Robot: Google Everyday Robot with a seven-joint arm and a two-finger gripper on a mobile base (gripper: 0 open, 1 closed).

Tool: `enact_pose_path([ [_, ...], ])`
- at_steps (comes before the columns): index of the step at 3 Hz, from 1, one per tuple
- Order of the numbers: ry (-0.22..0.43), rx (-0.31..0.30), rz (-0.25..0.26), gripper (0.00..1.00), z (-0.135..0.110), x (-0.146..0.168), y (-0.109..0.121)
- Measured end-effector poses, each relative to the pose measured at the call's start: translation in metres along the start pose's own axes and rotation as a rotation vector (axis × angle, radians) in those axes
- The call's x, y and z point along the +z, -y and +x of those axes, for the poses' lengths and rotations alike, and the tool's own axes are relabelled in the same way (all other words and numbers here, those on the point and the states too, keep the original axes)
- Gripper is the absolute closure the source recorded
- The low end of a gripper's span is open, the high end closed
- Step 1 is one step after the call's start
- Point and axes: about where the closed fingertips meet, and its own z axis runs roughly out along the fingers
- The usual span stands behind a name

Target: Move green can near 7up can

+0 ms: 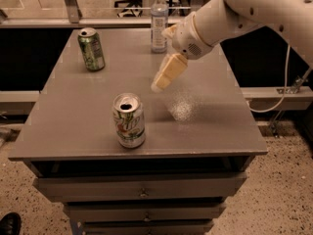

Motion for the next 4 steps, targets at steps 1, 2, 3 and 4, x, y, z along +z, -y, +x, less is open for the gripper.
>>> enact_pose_path([
  [1, 0.098, -0.008, -0.004, 0.00, -0.025, 0.044, 0.023],
  [2, 0.220, -0.004, 0.000, 0.00, -0.053, 0.087, 0.051],
  [3, 0.359, 0.039, -0.001, 0.00, -0.082, 0.137, 0.078],
  [4, 0.421, 0.071, -0.006, 0.00, -0.094, 0.161, 0.088],
])
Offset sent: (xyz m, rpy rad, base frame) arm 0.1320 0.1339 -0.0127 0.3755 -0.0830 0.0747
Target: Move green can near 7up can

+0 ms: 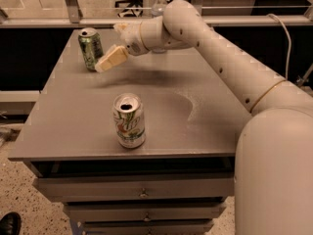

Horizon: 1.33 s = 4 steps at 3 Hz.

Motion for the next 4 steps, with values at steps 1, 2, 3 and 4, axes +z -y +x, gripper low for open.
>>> enact_pose_path([
  [1, 0.052, 0.039, -0.015, 0.00, -0.003, 0.026, 0.000],
  [2, 0.097, 0.067, -0.051, 0.12, -0.014, 0.048, -0.007],
  [3, 0.114, 0.076, -0.074, 0.34, -0.021, 0.057, -0.012],
  [4, 0.130, 0.079, -0.073, 0.57, -0.029, 0.052, -0.013],
])
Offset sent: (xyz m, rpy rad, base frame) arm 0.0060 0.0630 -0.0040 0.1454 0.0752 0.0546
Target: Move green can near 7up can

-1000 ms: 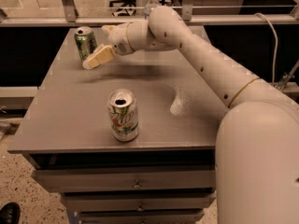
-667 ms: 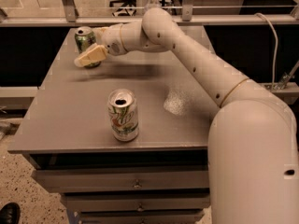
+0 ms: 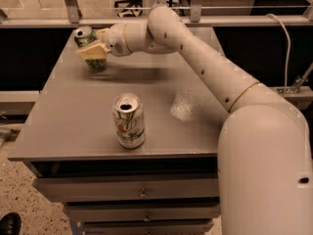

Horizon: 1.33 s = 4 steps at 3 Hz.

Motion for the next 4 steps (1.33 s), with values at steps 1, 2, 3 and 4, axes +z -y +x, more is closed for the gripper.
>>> enact_pose_path([
  [1, 0.013, 0.006, 0.035, 0.80, -0.002, -0.024, 0.003],
  [2, 0.018, 0.007, 0.084, 1.00, -0.006, -0.072, 0.002],
  [3, 0.025, 0.035, 0.119, 1.00, 0.003, -0.127, -0.005],
  [4, 0.039, 0.081, 0.135, 1.00, 0.021, -0.181, -0.019],
])
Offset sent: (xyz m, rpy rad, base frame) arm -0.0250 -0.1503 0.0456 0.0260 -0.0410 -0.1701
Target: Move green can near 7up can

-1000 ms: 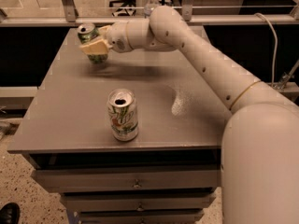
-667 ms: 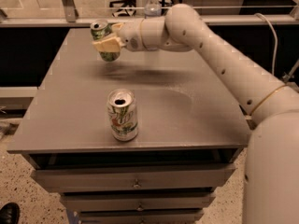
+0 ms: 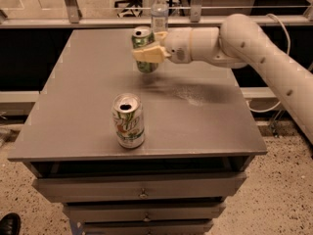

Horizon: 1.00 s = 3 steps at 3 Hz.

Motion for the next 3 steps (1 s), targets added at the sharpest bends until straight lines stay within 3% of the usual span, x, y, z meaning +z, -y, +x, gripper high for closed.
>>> enact_pose_path([
  [1, 0.009, 0.040, -0.029, 1.00, 0.022, -0.066, -0.020],
  [2, 0.015, 0.057, -0.092, 1.00, 0.032, -0.095, -0.040],
  [3, 0.022, 0.060, -0.205, 1.00, 0.036, -0.098, -0.071],
])
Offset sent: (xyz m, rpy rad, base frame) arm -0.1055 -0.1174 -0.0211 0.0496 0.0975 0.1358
